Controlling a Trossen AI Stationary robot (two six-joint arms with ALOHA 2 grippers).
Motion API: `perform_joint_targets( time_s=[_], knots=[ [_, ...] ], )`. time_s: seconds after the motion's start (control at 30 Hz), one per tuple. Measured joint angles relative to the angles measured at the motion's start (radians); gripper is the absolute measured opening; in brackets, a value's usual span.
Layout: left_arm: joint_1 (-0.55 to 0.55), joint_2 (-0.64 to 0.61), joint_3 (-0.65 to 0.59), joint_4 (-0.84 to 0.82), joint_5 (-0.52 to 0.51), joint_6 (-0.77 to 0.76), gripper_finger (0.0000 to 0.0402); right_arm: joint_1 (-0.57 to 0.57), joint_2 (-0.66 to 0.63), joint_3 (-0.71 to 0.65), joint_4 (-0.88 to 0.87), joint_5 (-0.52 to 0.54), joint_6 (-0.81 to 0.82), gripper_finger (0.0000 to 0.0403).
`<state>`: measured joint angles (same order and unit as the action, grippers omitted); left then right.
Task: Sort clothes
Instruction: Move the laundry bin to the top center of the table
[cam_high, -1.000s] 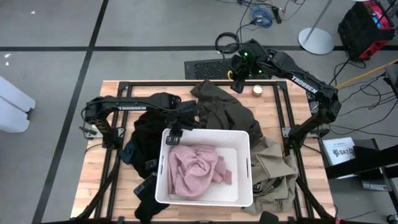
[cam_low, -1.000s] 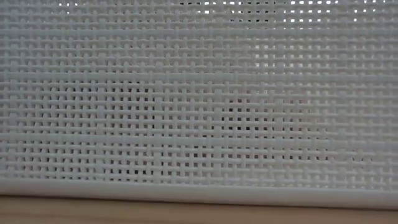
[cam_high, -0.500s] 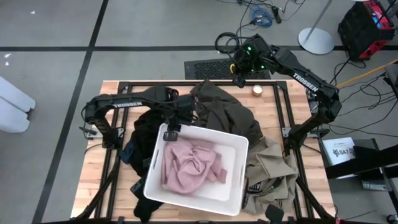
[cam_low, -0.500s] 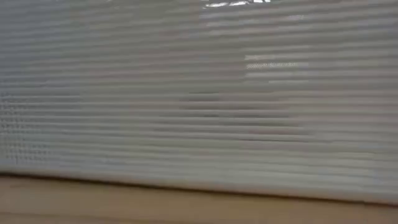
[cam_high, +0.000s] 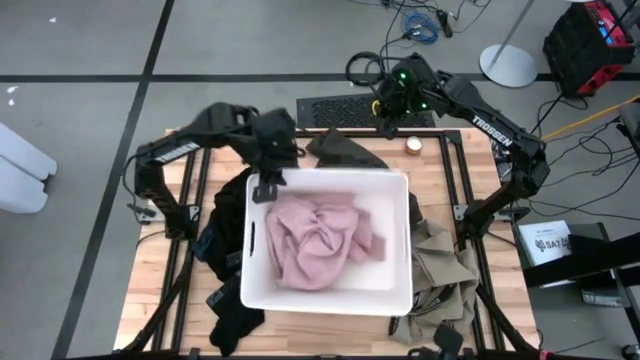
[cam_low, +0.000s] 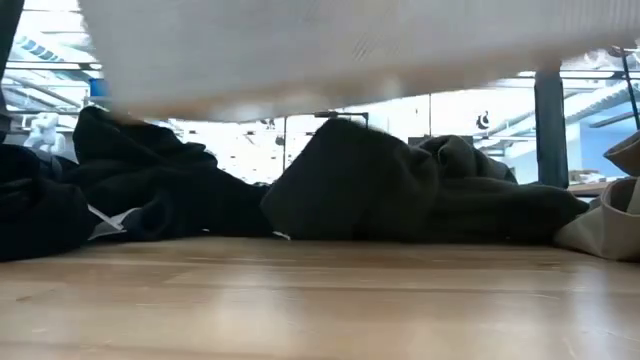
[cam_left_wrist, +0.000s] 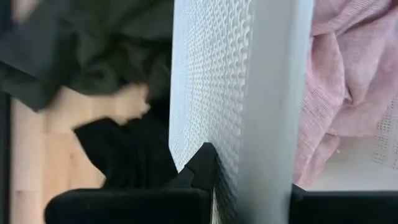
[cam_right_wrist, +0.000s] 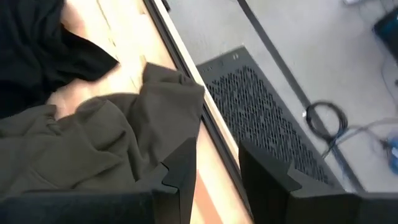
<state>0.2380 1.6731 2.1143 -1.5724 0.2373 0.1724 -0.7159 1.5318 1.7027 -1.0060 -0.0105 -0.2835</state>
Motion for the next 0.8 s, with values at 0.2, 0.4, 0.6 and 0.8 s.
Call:
perform_joint_targets(
  time_s=[0.2, 0.4, 0.6, 0.8],
  knots=[
    [0.092, -0.041, 0.035, -0.004, -0.073, -0.047, 0.002, -0.087, -0.002, 0.0, -0.016, -0.038, 0.142, 0.0099],
    [0.22, -0.05, 0.034, -0.005, -0.161, -0.091, 0.002, -0.163, -0.037, 0.0, 0.102, -0.038, 0.206, 0.0083],
    [0.361, -0.05, 0.034, 0.001, -0.168, -0.086, 0.002, -0.19, -0.055, 0.0, 0.089, -0.043, 0.22, 0.007],
    [0.486, -0.053, 0.034, -0.002, -0.244, -0.036, 0.002, -0.19, -0.055, 0.0, -0.008, -0.044, 0.22, 0.0062]
  ],
)
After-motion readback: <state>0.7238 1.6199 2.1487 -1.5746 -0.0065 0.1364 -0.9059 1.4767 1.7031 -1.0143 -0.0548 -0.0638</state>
